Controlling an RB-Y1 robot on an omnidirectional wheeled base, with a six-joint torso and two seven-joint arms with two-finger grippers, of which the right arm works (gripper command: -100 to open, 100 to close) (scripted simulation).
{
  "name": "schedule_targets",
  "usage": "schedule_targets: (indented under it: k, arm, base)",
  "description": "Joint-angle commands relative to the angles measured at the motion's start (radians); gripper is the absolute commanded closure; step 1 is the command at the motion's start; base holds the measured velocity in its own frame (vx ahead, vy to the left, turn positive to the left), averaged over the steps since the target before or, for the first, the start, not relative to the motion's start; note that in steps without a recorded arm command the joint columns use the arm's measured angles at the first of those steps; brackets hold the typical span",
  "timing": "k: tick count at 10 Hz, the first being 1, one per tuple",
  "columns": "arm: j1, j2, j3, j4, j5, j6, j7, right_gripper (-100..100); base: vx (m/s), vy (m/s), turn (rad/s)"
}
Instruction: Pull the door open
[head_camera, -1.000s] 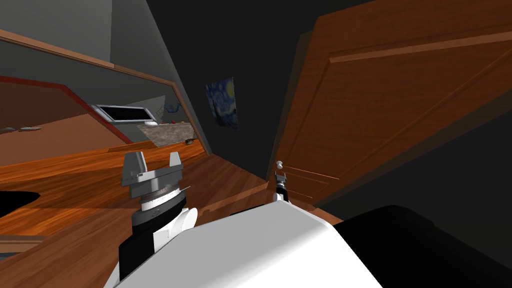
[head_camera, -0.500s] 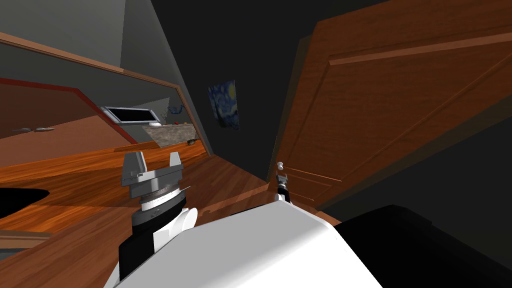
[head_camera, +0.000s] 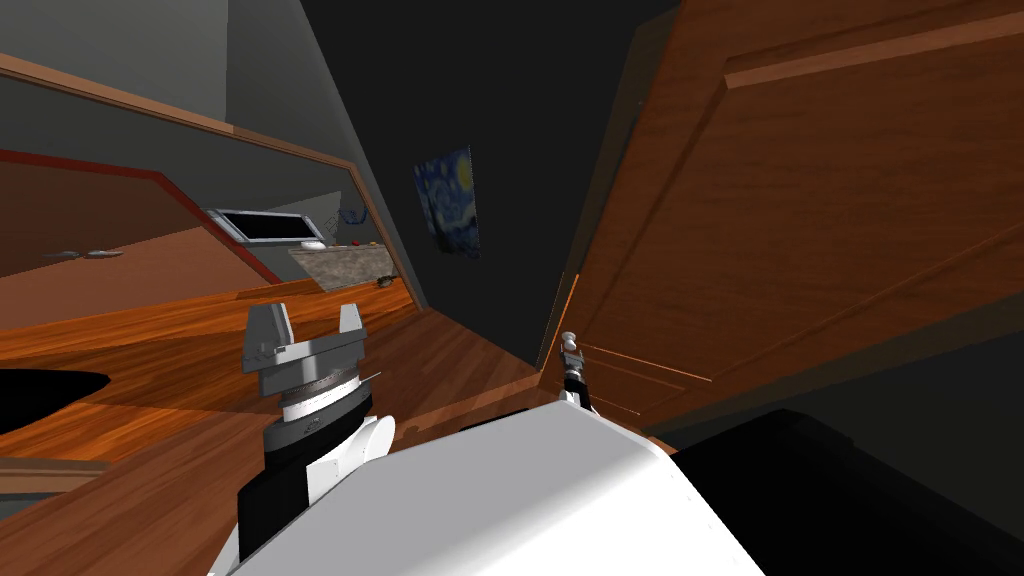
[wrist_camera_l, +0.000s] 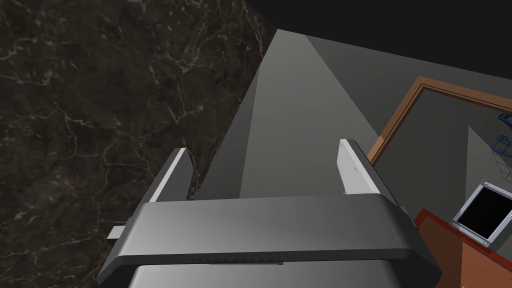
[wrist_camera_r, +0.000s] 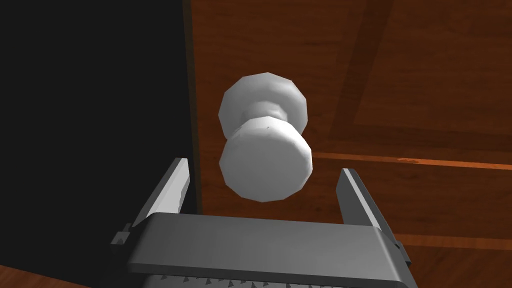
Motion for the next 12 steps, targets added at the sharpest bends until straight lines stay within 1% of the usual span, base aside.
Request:
schedule_targets:
  k: [1,2,3,4,5,6,11,12]
  arm:
    - [-0.01,-0.009,0.003,0.028,0.001,-0.013,-0.017,-100]
    - [-0.001,-0.031,0.002,0.034,-0.003,-0.016,-0.041,-100]
    - [0.007,-0.049,0.001,0.039,-0.006,-0.017,-0.061,-100]
    - [0.012,-0.062,0.001,0.042,-0.008,-0.018,-0.074,-100]
    - [0.016,-0.049,0.0,0.026,-0.007,-0.015,-0.057,-100]
    - [0.016,-0.049,0.0,0.026,-0.007,-0.015,-0.057,100]
    - [0.016,-0.049,0.0,0.026,-0.007,-0.015,-0.057,100]
    - [0.022,-0.059,0.018,0.022,0.001,-0.014,-0.075,100]
  base:
    - [0.046,0.014,-0.004]
    - [0.075,0.006,0.042]
    - [0.141,-0.004,0.067]
    - [0.161,-0.005,0.045]
    - [0.067,-0.003,0.006]
    - [-0.011,-0.005,-0.029]
    - [-0.012,-0.001,0.005]
    - [-0.148,0.004,0.096]
